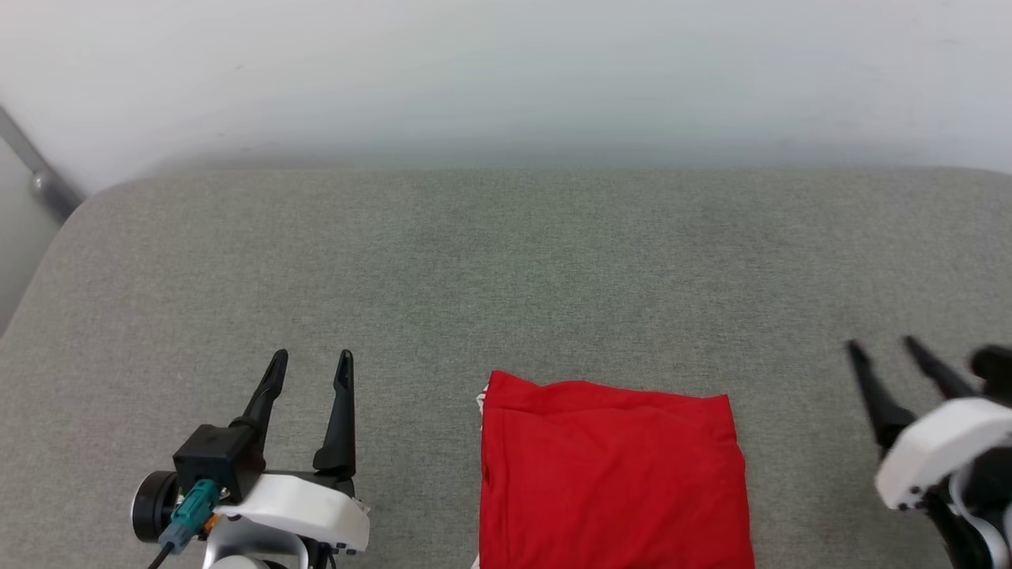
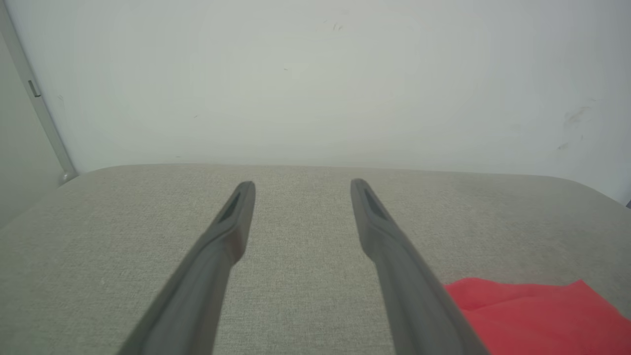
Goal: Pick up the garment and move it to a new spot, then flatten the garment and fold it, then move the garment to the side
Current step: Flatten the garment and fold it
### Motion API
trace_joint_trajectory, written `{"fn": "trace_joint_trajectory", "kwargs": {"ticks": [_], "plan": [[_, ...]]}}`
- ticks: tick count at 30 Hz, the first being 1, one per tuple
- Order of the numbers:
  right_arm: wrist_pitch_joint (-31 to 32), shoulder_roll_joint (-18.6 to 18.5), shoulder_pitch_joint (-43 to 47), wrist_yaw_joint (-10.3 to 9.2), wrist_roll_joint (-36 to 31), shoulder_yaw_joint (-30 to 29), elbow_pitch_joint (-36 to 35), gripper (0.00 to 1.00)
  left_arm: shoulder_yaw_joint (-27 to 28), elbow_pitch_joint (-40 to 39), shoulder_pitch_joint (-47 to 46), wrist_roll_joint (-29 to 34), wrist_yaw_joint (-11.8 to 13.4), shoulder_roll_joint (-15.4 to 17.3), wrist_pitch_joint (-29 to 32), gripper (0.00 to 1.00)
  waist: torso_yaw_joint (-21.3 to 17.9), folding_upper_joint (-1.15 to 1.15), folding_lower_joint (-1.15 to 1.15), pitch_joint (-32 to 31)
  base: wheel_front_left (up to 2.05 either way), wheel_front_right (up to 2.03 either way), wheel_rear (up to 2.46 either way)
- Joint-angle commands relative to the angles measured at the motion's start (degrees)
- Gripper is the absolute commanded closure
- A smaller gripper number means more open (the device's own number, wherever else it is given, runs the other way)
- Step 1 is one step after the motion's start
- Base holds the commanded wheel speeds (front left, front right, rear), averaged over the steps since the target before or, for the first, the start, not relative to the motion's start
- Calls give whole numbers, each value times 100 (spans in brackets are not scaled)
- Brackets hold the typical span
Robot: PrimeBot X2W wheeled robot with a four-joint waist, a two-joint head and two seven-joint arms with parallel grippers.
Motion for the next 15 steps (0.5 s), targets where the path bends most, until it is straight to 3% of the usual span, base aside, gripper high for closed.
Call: {"fn": "trace_joint_trajectory", "kwargs": {"ticks": [1,4,7,15], "plan": [[-310,141,232,0,-389,-333,-223,0,43,28,61,-25,31,21,-45,0,-40,0,0,-33,0,0,0],[-760,354,590,0,-804,-746,-658,0,70,58,117,-38,62,21,-69,0,-64,0,0,-79,0,0,0],[-1059,589,948,0,-970,-793,-1105,0,74,86,180,-62,61,39,-100,0,-77,0,0,-165,0,0,0],[-993,1016,1718,-1,-1161,-548,-1942,0,-7,169,395,-59,108,85,-7,0,-82,0,0,-436,0,0,0]]}}
